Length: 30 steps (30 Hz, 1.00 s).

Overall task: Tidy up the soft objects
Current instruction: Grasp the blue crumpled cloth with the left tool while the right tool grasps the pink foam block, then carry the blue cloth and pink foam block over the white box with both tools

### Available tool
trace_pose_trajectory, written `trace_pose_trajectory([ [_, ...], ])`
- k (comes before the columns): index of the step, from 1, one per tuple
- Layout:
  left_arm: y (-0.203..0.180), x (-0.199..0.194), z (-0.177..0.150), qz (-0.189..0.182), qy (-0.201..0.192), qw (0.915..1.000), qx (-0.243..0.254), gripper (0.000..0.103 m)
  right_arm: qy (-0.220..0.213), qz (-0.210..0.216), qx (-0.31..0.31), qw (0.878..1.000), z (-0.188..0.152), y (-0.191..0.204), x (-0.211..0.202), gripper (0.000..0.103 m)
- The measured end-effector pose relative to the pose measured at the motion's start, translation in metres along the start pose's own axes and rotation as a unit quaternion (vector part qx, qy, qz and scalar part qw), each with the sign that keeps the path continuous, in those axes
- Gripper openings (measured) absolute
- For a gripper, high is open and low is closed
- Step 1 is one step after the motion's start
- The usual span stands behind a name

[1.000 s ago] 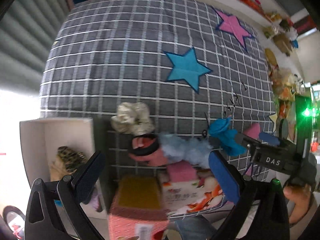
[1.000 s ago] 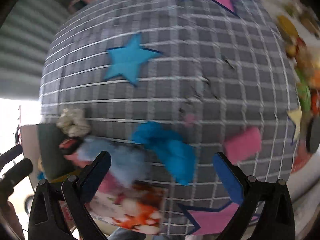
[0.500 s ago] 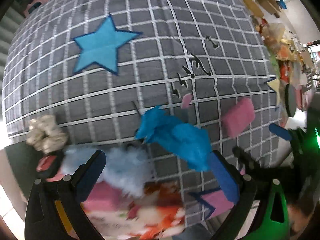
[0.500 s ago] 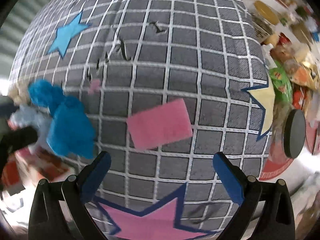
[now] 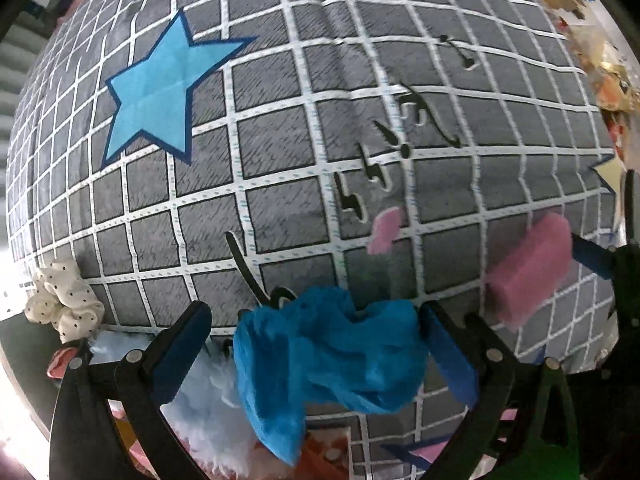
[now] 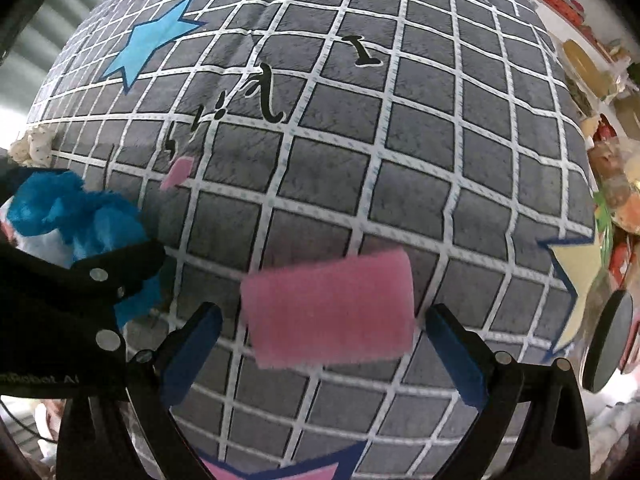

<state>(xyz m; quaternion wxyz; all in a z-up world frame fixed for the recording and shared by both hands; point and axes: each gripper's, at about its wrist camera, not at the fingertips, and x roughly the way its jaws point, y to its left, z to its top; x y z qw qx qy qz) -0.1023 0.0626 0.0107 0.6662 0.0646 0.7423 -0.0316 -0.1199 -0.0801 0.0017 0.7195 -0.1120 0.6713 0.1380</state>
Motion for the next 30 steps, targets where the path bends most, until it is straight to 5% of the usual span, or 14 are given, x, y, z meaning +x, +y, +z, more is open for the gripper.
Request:
trace_pose_trajectory([
  [5,0.003,0.01,0.002,-0.004,0.015,0.9998,-0.008,0.096,-0.015,-0.016,-0.023,0.999,0.009,-0.003,0.001,0.095],
  [7,0.001,0.01,0.002,-0.011,0.015,0.9998,-0.007,0.091,-0.026,-0.02,-0.029,0.999,0.017,0.005,-0.007,0.073],
  [12,-0.015,0.004,0.004,-0.019,0.013,0.9994,0.027,0.061,-0.014,-0.024,-0.025,0.999,0.025,0.005,-0.014,0.071],
  [14,-0.021,0.002,0.006,-0.024,0.014,0.9991,0.031,0.04,-0.012,-0.015,-0.006,1.0,0.025,-0.007,-0.022,0.071],
  [21,-0.016,-0.039,-0.006,-0.055,-0.026,0.9979,0.023,0.034,-0.017,0.022,0.079,0.996,0.031,-0.049,-0.056,0.071],
  [30,-0.026,-0.11,-0.057,-0.082,-0.088,0.9897,0.078,0.034,-0.022,0.03,0.105,0.994,0.001,-0.042,-0.103,0.071],
])
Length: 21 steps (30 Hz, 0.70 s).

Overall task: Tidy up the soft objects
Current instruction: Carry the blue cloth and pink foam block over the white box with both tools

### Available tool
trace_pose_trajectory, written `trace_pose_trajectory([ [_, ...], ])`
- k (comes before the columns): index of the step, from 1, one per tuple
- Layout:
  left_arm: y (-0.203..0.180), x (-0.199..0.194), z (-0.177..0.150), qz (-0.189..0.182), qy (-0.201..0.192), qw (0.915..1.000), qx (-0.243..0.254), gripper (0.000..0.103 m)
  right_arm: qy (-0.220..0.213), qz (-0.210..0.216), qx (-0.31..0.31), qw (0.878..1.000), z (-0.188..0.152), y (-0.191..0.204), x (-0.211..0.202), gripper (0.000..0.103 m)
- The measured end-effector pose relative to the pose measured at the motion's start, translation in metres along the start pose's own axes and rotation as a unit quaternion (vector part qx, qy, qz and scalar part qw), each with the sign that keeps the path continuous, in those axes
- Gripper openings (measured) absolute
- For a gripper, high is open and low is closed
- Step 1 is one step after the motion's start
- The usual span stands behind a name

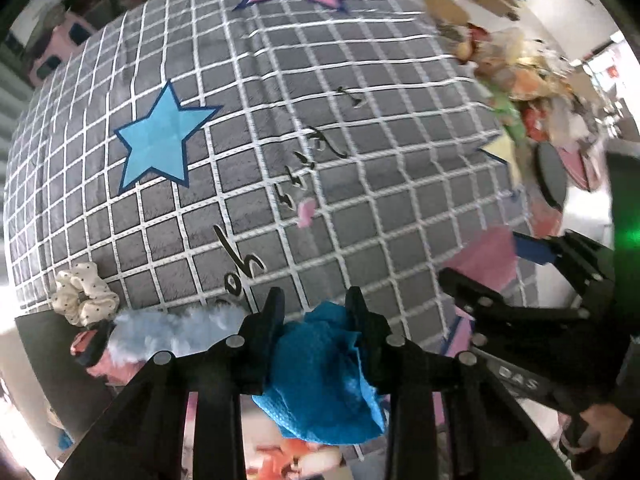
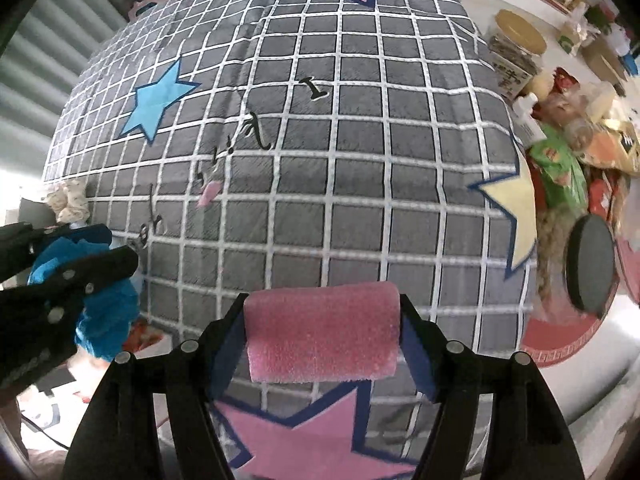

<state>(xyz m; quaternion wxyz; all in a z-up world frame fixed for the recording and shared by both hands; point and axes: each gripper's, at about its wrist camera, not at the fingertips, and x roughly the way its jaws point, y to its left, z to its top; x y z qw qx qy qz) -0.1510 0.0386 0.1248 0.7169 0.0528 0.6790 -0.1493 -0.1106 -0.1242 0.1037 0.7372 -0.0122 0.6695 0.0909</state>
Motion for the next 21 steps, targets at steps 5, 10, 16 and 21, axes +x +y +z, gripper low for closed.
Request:
trace_pose_trajectory([
  [5,0.0,-0.018,-0.031,-0.021,-0.006,0.9994,0.027,0.034,0.002,-0.001,0.011,1.0,-0.047,0.026,0.005,0.071],
  [10,0.002,-0.037,-0.067,-0.037,-0.008,0.998,0.05,0.034,0.005,-0.004,0.014,1.0,-0.073,0.046,-0.003,0.071],
  [16,0.013,-0.054,-0.108,-0.054,-0.011,0.996,0.071,0.034,0.014,-0.008,0.009,1.0,-0.101,0.077,-0.009,0.071],
  [21,0.026,-0.067,-0.146,-0.055,-0.016,0.9941,0.092,0.034,0.022,-0.006,-0.002,1.0,-0.124,0.107,-0.013,0.071],
])
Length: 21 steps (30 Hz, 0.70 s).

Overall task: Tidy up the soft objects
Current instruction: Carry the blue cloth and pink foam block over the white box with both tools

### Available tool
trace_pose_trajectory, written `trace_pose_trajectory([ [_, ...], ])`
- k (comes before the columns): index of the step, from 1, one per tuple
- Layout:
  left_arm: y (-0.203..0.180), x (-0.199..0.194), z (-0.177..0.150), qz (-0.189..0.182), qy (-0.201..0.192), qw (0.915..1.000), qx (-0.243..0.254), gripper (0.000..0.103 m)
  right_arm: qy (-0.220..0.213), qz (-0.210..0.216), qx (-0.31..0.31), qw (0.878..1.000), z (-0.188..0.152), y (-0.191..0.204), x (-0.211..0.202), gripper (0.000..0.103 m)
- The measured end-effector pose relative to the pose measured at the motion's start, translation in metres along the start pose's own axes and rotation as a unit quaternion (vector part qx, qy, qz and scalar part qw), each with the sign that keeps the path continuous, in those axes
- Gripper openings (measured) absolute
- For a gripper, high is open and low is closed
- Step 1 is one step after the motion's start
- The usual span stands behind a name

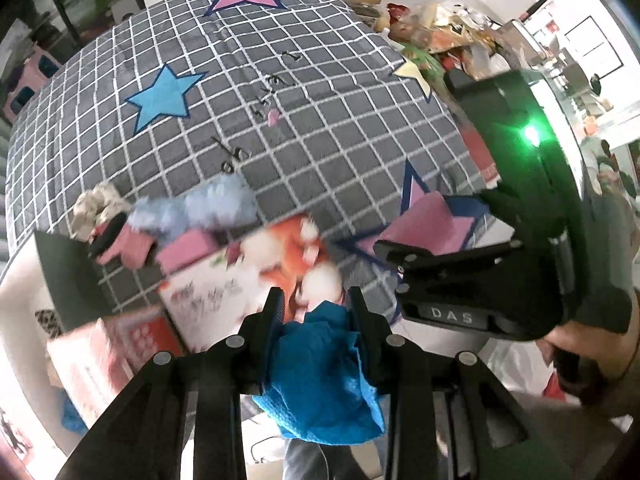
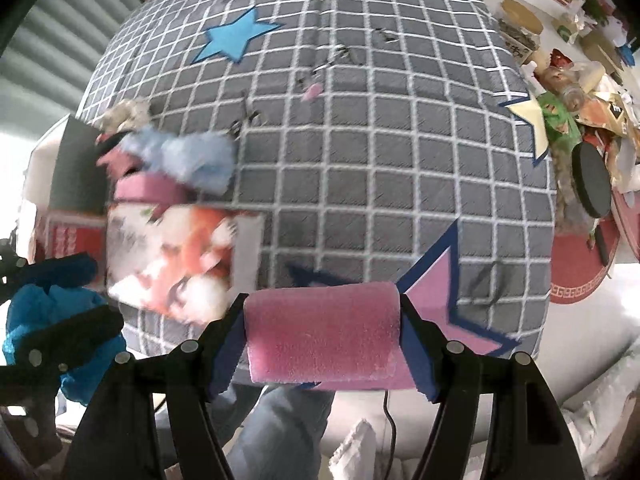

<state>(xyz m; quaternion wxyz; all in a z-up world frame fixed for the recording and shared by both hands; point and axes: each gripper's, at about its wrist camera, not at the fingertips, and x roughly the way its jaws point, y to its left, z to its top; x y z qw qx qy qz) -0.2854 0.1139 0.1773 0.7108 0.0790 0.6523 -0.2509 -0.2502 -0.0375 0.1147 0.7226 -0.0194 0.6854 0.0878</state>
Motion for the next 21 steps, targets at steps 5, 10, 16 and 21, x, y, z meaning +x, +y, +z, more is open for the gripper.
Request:
trace_pose_trajectory([
  [5,0.018,-0.018,-0.036,0.004,-0.011,0.9999,-0.001,0.034,0.006,0.004,-0.024,1.0,-0.017,0.034,-0.002,0.071],
  [10,0.038,-0.039,-0.065,0.016,-0.033,0.9992,-0.019,0.034,0.009,0.01,-0.057,0.998,-0.028,0.072,-0.004,0.071],
  [16,0.069,-0.062,-0.095,0.025,-0.062,0.9953,-0.071,0.034,0.006,0.021,-0.106,0.994,-0.035,0.119,-0.011,0.071],
  [21,0.099,-0.08,-0.12,0.042,-0.084,0.988,-0.123,0.034,-0.004,0.03,-0.149,0.988,-0.036,0.158,-0.021,0.071],
])
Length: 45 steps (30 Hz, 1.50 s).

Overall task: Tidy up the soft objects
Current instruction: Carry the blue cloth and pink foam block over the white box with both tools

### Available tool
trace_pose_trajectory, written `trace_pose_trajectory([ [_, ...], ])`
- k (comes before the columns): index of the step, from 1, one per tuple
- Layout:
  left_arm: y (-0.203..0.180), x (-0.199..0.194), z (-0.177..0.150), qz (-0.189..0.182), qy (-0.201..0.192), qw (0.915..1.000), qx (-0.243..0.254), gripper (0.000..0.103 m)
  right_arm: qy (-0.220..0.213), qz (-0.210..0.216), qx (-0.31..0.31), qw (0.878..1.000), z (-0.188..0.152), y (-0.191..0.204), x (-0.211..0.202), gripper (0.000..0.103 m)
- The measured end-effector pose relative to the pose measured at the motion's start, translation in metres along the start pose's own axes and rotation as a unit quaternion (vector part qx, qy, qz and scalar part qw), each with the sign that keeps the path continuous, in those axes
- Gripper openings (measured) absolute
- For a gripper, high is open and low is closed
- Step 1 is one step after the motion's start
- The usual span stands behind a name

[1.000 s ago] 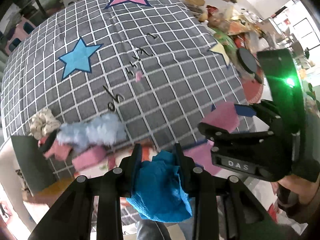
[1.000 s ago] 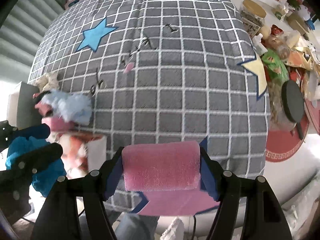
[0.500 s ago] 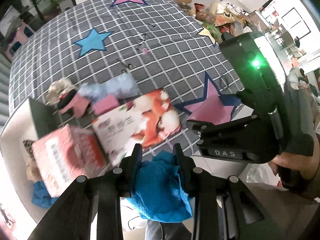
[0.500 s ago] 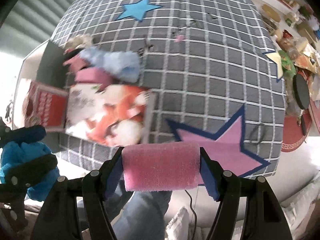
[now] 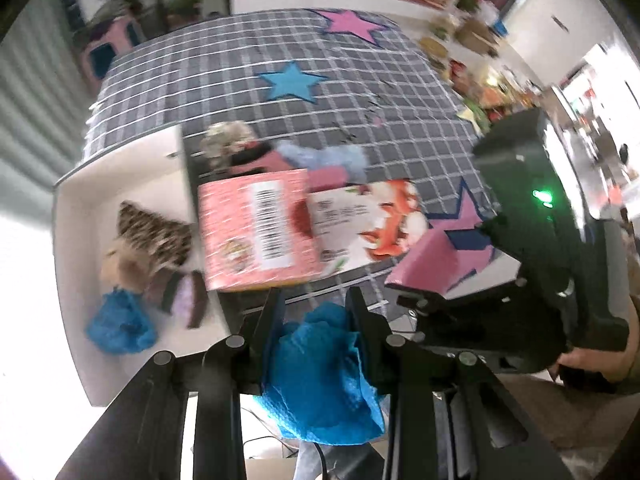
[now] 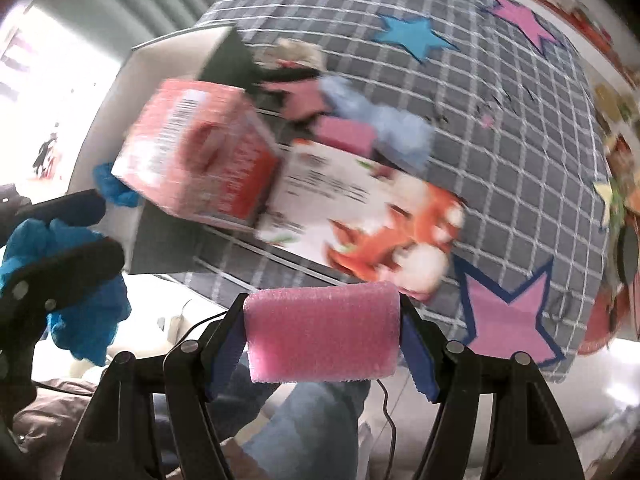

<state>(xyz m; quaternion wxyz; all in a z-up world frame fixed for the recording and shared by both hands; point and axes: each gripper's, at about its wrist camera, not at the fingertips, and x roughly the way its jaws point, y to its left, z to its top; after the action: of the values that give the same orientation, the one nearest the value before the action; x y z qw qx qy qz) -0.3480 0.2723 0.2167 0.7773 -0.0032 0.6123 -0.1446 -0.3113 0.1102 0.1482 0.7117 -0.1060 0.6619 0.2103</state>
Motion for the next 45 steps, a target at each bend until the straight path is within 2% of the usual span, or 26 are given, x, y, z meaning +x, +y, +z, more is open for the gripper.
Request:
trace_pose_trajectory([
  [8,0.064,-0.022,-0.026,0.031,-0.03,0.994,-0.1,0.034,-0.029,0.014,-0.081,0.996,0.022,0.067,-0.023,0.071],
  [16,0.13,-0.035,-0.053,0.061,-0.051,0.9769,-0.198,0.034,-0.043,0.014,-0.151,0.988,0.044,0.121,-0.031,0.071],
  [21,0.156,-0.029,-0.069,0.079,-0.046,0.9675,-0.235,0.034,-0.046,0.011,-0.186,0.981,0.056,0.149,-0.03,0.071],
  [28,0.167,-0.015,-0.077,0.087,-0.034,0.9632,-0.252,0.034,-0.035,0.006,-0.221,0.975,0.067,0.17,-0.02,0.071],
  [45,0.17,0.006,-0.071,0.093,-0.016,0.9592,-0.266,0.034,-0.031,0.006,-0.234,0.972,0.096,0.188,-0.011,0.071],
])
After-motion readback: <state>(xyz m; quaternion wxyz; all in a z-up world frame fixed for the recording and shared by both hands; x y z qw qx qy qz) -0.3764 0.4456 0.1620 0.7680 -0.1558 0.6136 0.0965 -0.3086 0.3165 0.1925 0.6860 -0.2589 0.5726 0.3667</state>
